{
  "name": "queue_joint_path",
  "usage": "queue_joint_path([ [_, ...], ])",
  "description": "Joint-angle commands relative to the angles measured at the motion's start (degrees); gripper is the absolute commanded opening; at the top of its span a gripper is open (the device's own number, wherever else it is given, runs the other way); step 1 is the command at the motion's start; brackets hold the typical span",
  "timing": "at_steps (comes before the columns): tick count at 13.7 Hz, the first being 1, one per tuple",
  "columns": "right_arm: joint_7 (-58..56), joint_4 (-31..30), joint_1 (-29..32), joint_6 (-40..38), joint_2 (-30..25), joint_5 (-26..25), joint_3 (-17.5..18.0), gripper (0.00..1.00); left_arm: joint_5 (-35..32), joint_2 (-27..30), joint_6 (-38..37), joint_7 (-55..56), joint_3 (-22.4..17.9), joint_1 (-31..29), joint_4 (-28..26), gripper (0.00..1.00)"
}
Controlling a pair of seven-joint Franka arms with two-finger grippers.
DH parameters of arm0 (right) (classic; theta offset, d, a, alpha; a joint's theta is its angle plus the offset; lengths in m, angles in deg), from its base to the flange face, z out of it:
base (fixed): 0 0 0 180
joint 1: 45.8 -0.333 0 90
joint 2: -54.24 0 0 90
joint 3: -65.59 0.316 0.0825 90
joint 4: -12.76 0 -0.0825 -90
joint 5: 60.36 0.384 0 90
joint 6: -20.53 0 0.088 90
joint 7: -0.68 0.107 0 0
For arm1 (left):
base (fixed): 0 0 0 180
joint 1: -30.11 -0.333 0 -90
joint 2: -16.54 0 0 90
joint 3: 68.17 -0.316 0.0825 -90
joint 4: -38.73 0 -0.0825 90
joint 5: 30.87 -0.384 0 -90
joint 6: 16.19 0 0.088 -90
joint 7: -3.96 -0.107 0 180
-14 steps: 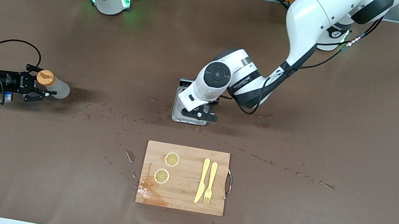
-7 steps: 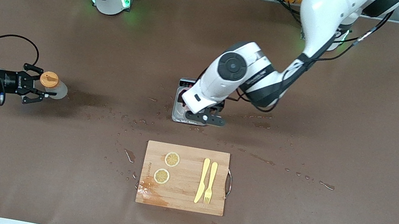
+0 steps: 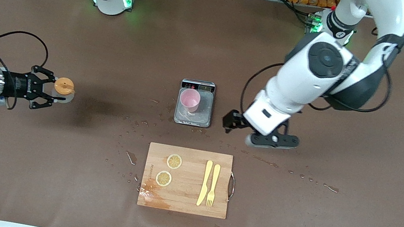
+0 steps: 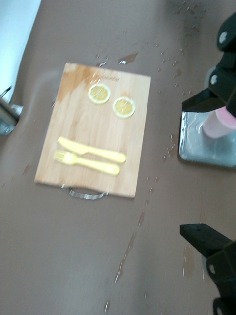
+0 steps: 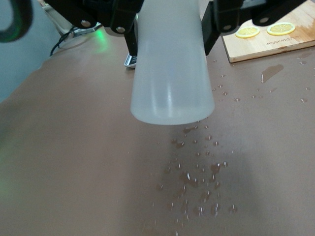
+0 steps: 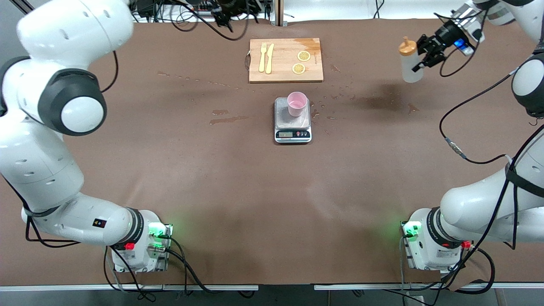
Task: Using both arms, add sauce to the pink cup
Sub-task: 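Retract the left gripper while the right gripper carries the bottle over the cup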
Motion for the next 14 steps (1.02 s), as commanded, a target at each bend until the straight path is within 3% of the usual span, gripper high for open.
queue_joint_path([
  [1, 8.63, -1.05, -5.21, 2.28, -3.36, -4.00, -0.41, 0.54, -0.12, 4.94, -5.49, -5.08, 0.14, -4.50, -1.95, 1.00],
  [4, 17.24, -0.79, -10.65, 3.43, -4.68, -9.80, -0.32, 0.54, -0.12, 8.64, -12.26, -13.44, 0.22, -9.87, -2.04, 1.00],
  [7, 27.17, 0.08, -16.10, 4.04, -5.12, -13.33, -0.23, 0.54, -0.55, 12.58, -15.98, -18.11, -0.39, -11.64, -3.61, 1.00],
  [9, 35.68, 2.27, -19.97, 3.35, -5.12, -19.29, -0.06, 0.54, -0.56, 17.50, -17.30, -23.11, -6.34, -8.59, -7.55, 1.00],
  [14, 48.18, 4.13, -28.84, 2.29, -4.33, -27.64, -0.15, 0.54, -0.47, 26.73, -18.17, -37.26, -14.01, -7.95, -17.31, 1.00],
])
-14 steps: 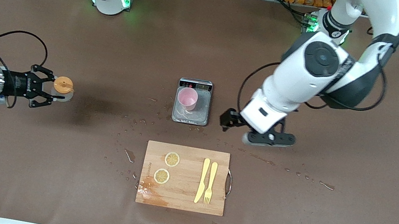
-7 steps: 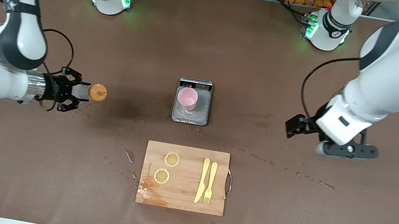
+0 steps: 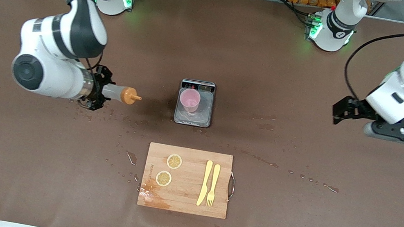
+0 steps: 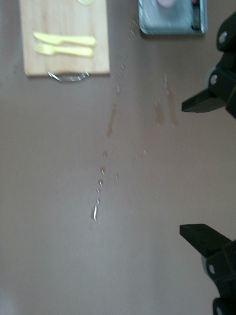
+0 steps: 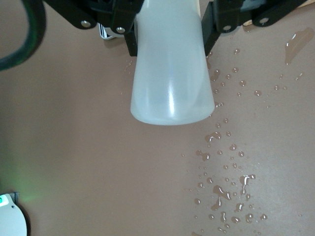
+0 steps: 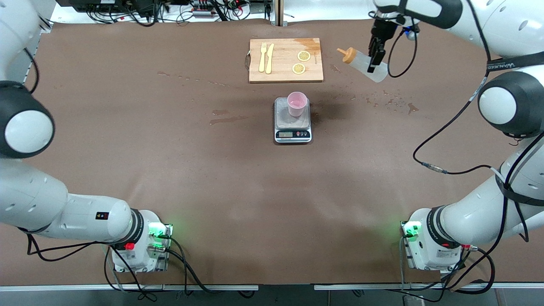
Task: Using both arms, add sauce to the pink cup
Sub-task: 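Retract the left gripper while the right gripper carries the bottle over the cup, then tilt the bottle over the pink cup with the right gripper to pour sauce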
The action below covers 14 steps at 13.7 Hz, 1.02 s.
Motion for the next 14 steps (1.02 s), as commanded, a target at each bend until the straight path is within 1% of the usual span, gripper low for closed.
queue_joint_path([
  [1, 7.20, 2.03, -4.89, -1.61, 0.24, -7.36, -0.48, 0.54, -0.37, 6.97, -1.79, -5.54, -2.53, 0.64, -6.82, 1.00],
  [3, 10.73, 4.92, -7.88, -5.64, 2.08, -10.46, -0.48, 0.54, -0.37, 7.86, -6.71, -7.39, -4.46, 0.99, -5.07, 1.00],
  [4, 12.05, 6.33, -9.29, -7.66, 3.31, -11.69, -0.48, 0.54, -0.11, 7.86, -7.78, -7.40, -5.34, 1.25, -3.84, 1.00],
  [6, 14.51, 9.32, -12.19, -11.79, 6.03, -16.16, -0.48, 0.54, 0.60, 7.69, -8.93, -6.26, -5.52, 1.16, -2.43, 1.00],
  [8, 16.18, 12.22, -15.27, -15.49, 8.67, -18.98, -0.56, 0.54, 0.60, 7.69, -10.41, -5.74, -5.26, 0.90, -1.82, 1.00],
  [9, 17.15, 12.50, -16.32, -16.38, 9.64, -20.30, -0.57, 0.54, 0.60, 7.69, -11.56, -5.38, -5.17, 0.90, -1.20, 1.00],
  [12, 19.17, 13.11, -19.14, -17.69, 11.66, -21.71, -0.65, 0.54, 0.60, 7.69, -12.00, -4.50, -4.65, 0.90, -1.11, 1.00],
  [14, 20.06, 16.09, -20.37, -20.68, 14.20, -22.51, -0.65, 0.54, 0.69, 7.60, -12.01, -4.68, -4.65, 0.99, -0.84, 1.00],
])
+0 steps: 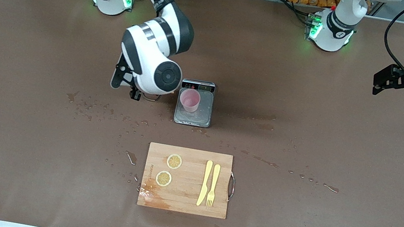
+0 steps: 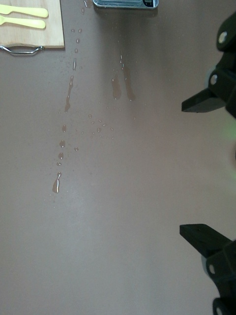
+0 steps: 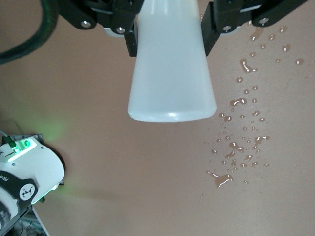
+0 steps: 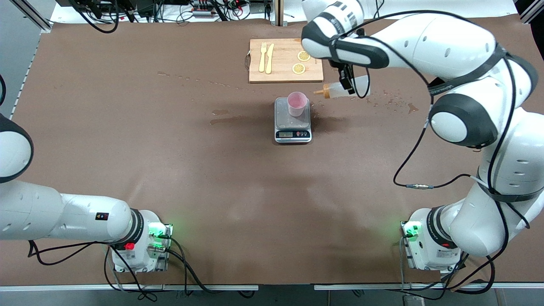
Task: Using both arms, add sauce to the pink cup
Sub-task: 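Tilt the bottle over the pink cup with the right gripper to pour sauce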
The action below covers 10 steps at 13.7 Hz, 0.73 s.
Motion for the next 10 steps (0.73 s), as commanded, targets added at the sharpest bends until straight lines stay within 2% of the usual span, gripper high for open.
queue_joint_path([
  [1, 1.48, 5.94, -1.68, -4.55, 3.42, -1.81, -0.56, 0.54, 0.64, -0.22, -1.31, 0.21, 0.09, 0.37, 1.30, 1.00],
  [3, 1.56, 7.96, -2.12, -5.17, 4.13, -1.64, -0.56, 0.50, 0.64, -0.04, -1.31, -0.76, 0.09, 0.20, 1.30, 1.00],
  [4, 1.48, 8.14, -2.13, -5.26, 4.13, -1.55, -0.47, 0.42, 0.64, -0.04, -1.31, -2.68, 0.09, 0.11, 1.30, 1.00],
  [6, 1.04, 9.28, -0.90, -5.35, 3.52, -0.41, -0.30, 0.40, 0.64, -0.04, -1.31, -6.03, 0.09, 0.02, 1.21, 1.00],
  [7, -0.27, 9.37, 0.67, -5.35, 2.64, 1.25, -0.30, 0.40, 0.64, -0.04, -1.31, -6.13, 0.00, 0.02, 1.30, 1.00],
  [10, -9.73, 8.33, 11.28, -2.55, -2.97, 13.09, -0.30, 0.40, 3.26, 0.05, -1.31, -6.13, -0.43, -0.68, 1.39, 1.00],
])
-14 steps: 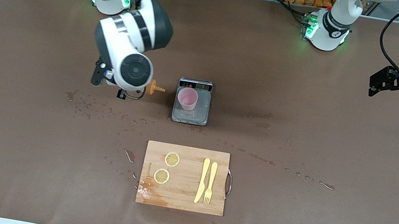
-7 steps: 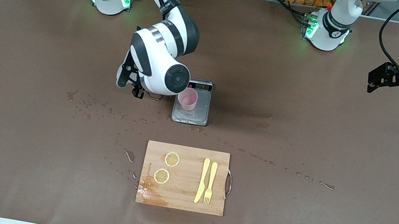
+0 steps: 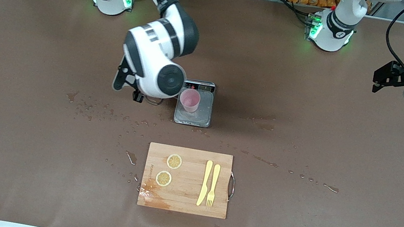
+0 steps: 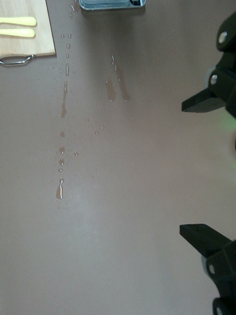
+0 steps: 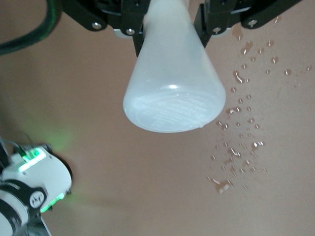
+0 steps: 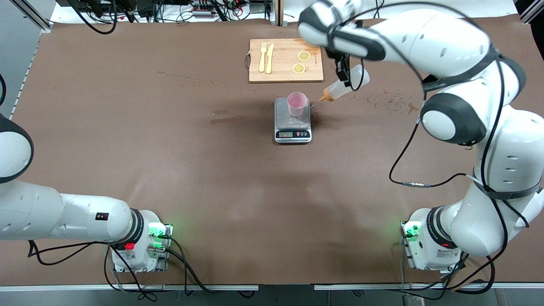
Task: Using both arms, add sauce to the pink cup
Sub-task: 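Tilt the bottle over the pink cup with the right gripper to pour sauce, then carry the bottle back beside the cup with the right gripper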
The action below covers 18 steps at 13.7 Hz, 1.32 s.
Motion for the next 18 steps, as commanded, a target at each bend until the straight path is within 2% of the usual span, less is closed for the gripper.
queue_joint_path([
  [1, -11.86, -3.26, 11.58, 1.58, -7.44, 9.40, 0.82, 0.40, 2.72, 0.14, -1.16, -1.35, -0.50, -0.56, 1.15, 1.00],
  [3, -22.94, -7.66, 20.46, 2.73, -11.40, 17.91, 0.73, 0.40, 2.11, 0.31, -1.16, -1.35, -1.11, -0.65, 1.76, 1.00],
  [7, -33.59, -18.73, 25.40, 8.87, -17.56, 20.23, 0.73, 0.40, 2.54, 0.05, -1.16, -1.09, -2.43, -1.17, 3.95, 1.00],
  [9, -42.28, -21.82, 31.27, 9.41, -18.63, 27.41, 0.64, 0.40, 2.20, 0.14, -1.16, -1.79, -3.14, -1.53, 3.79, 1.00],
  [14, -58.90, -26.57, 42.53, 8.18, -17.05, 39.28, 0.64, 0.40, 1.93, -0.21, -1.16, -2.59, -2.87, -1.35, 3.87, 1.00],
  [18, -71.75, -27.02, 52.46, 2.39, -9.68, 49.66, 0.64, 0.41, 1.49, -0.65, -1.16, -4.68, -2.96, -1.44, 4.22, 1.00],
])
